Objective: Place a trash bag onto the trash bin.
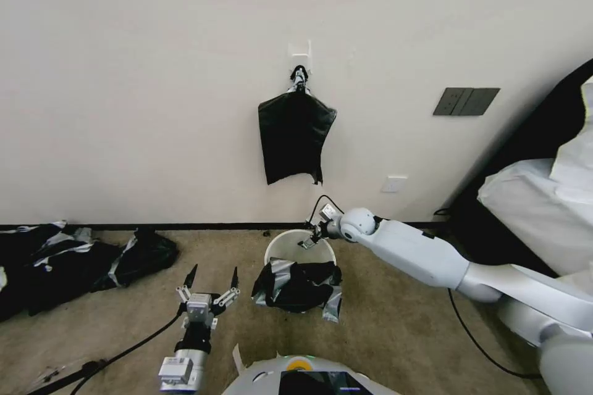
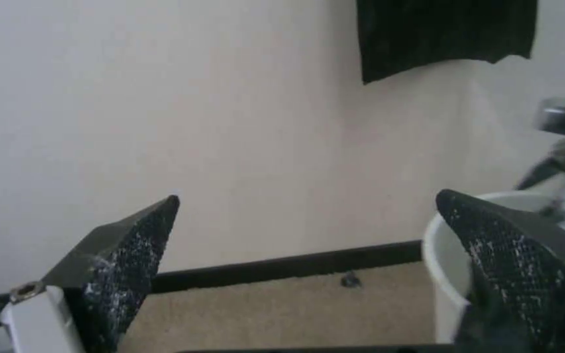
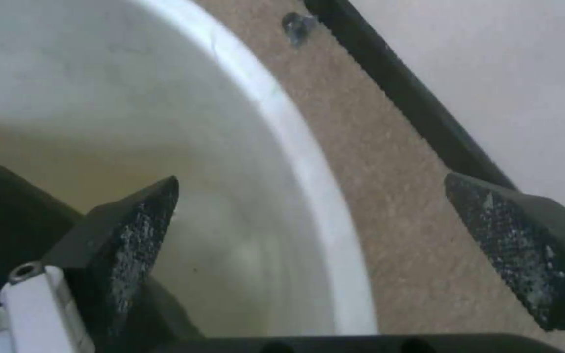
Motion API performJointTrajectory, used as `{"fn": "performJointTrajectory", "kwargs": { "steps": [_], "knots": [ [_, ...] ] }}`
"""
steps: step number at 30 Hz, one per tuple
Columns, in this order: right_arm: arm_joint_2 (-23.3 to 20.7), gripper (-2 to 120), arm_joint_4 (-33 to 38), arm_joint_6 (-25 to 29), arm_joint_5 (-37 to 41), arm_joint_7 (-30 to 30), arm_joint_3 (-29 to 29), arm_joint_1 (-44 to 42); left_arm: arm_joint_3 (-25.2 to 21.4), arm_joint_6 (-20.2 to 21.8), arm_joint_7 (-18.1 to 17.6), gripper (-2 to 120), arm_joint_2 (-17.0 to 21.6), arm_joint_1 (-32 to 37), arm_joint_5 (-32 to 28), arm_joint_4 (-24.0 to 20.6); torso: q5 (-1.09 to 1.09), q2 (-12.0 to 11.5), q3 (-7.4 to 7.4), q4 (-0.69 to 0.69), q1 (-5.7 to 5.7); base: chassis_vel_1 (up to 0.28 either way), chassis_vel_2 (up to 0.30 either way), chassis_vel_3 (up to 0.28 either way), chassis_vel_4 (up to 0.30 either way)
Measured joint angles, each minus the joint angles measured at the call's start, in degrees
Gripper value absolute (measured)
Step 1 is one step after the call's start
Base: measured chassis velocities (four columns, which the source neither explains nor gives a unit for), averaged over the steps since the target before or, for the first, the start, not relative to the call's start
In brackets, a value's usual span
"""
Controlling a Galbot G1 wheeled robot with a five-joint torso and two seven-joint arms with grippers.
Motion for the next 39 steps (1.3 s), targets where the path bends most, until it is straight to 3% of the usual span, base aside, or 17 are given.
{"fn": "performJointTrajectory", "kwargs": {
  "steps": [4, 13, 18, 26, 39],
  "knots": [
    [1.0, 93, -2.1, 0.9, -1.6, -3.3, -0.9, 1.6, 1.5, -0.3, 0.0, 100, -0.7, 0.7, 0.8, 0.0, 0.01, 0.0, 0.0, 0.02, 0.0, 0.0, 0.0, 0.0, 0.0],
    [1.2, 59, -5.5, 2.8, -4.6, -8.3, -1.8, 2.5, 1.8, -0.3, -0.8, 100, -0.6, 1.3, 1.7, -0.2, 0.01, 0.0, 0.0, 0.0, 0.0, 0.0, 0.0, 0.0, 0.0],
    [1.2, 45, -5.6, 3.1, -5.8, -8.5, -1.6, 1.7, 1.7, 0.1, -0.9, 100, -0.5, 1.5, 1.7, -0.6, 0.01, 0.0, 0.0, 0.0, 0.0, 0.0, 0.0, 0.0, 0.0],
    [0.0, 10, -4.4, 3.7, -6.5, -8.5, -0.4, -0.3, 1.4, 1.1, -1.2, 100, -0.2, 1.9, 1.3, -1.9, 0.01, 0.0, -0.01, 0.0, 0.0, 0.0, 0.0, 0.0, 0.0],
    [-2.1, 8, -0.6, 1.7, -2.3, -3.0, 2.3, -3.3, 1.8, 1.3, -2.0, 100, 0.1, 2.2, 1.0, -2.4, 0.02, 0.0, -0.01, 0.0, 0.0, 0.0, 0.0, 0.0, 0.0]
  ]
}}
